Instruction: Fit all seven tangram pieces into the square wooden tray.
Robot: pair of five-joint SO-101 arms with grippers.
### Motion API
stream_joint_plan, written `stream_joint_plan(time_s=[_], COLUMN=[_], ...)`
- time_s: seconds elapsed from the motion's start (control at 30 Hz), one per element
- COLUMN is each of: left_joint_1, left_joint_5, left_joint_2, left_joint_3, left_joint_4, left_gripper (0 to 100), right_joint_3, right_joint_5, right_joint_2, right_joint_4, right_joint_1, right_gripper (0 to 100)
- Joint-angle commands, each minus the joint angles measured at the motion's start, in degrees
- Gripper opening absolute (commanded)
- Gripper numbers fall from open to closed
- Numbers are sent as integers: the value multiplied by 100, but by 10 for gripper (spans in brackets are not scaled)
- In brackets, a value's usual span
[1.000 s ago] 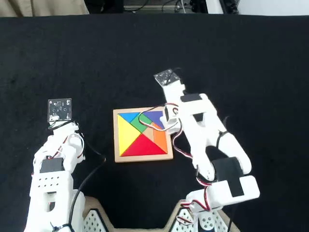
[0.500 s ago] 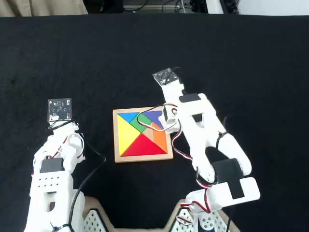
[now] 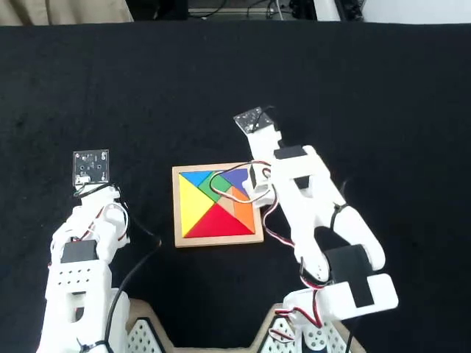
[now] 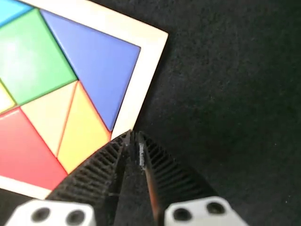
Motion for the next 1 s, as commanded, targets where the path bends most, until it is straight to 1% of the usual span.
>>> stream_joint_plan(time_s=[0.0, 0.13, 0.27, 0.4, 0.53, 0.6, 0.67, 0.77, 0.9, 0.97], left_joint_1=[75, 66, 66, -4, -576, -822, -875, -532, -4, 119], left_joint_5=[26, 26, 26, 35, 0, 26, 26, 26, 0, -9], left_joint_2=[-79, -79, -79, -88, -246, -633, -1187, -2242, -3640, -4290], left_joint_3=[-66, -66, -75, -374, -1508, -2211, -2782, -3275, -3169, -3143], left_joint_4=[-97, -97, -97, -193, 149, 686, 1389, 2251, 2295, 2040], left_gripper=[30, 31, 34, 34, 30, 33, 33, 34, 40, 84], right_joint_3=[84, 110, -13, -251, -479, -470, -418, -259, 75, 101], right_joint_5=[-114, -158, -141, -114, -105, -105, -70, 404, 484, 484], right_joint_2=[-435, -734, -1429, -2976, -5191, -6387, -7459, -8620, -9147, -9253], right_joint_4=[70, 88, 501, 1442, 2057, 2084, 2075, 2119, 2084, 2066], right_joint_1=[-193, -132, 264, 791, 1020, 1020, 1020, 1020, 1046, 1046], right_gripper=[11, 11, 11, 11, 11, 11, 15, 15, 15, 15])
